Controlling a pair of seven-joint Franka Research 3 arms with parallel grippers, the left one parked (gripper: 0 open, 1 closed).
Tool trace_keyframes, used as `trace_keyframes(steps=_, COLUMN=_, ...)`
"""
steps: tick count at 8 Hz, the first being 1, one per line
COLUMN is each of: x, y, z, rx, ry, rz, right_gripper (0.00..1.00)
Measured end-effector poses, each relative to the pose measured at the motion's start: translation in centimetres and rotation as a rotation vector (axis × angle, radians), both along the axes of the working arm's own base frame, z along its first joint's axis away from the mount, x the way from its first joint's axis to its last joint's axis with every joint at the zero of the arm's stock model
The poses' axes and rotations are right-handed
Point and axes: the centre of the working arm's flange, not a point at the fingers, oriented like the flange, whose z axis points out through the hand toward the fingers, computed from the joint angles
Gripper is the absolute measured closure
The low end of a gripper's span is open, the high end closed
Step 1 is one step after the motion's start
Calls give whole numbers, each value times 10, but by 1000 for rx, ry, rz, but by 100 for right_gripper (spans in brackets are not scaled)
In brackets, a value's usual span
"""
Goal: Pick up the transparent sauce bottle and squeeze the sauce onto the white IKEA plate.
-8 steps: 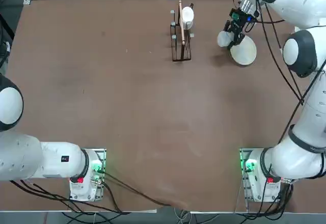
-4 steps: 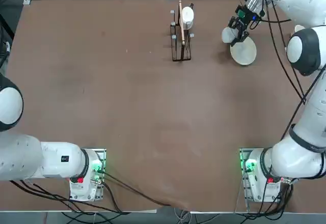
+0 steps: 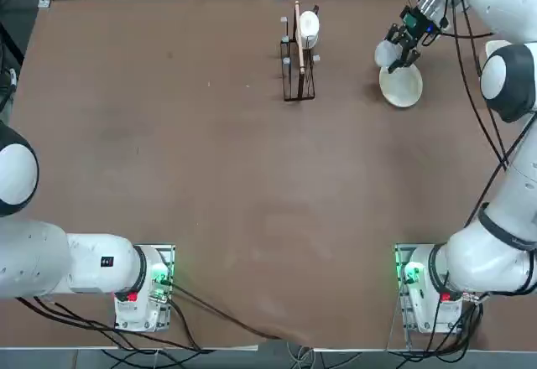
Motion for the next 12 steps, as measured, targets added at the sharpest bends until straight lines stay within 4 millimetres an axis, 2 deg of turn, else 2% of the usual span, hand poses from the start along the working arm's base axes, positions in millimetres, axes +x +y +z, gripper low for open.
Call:
trace_keyframes(steps=2, x=-5, y=-16, z=2, rx=44, ry=16, rz=5, right_gripper=64)
trace_keyframes(steps=6, x=-15, y=-35, z=15, rx=86, ry=55, rz=8, right_gripper=64)
trace_keyframes(steps=10, x=-37, y=-52, z=0, rx=126, ry=62, rz=32, right_gripper=64)
trace_keyframes(steps=12, x=-48, y=-52, z=-6, rx=152, ry=65, rz=24, right_gripper=64)
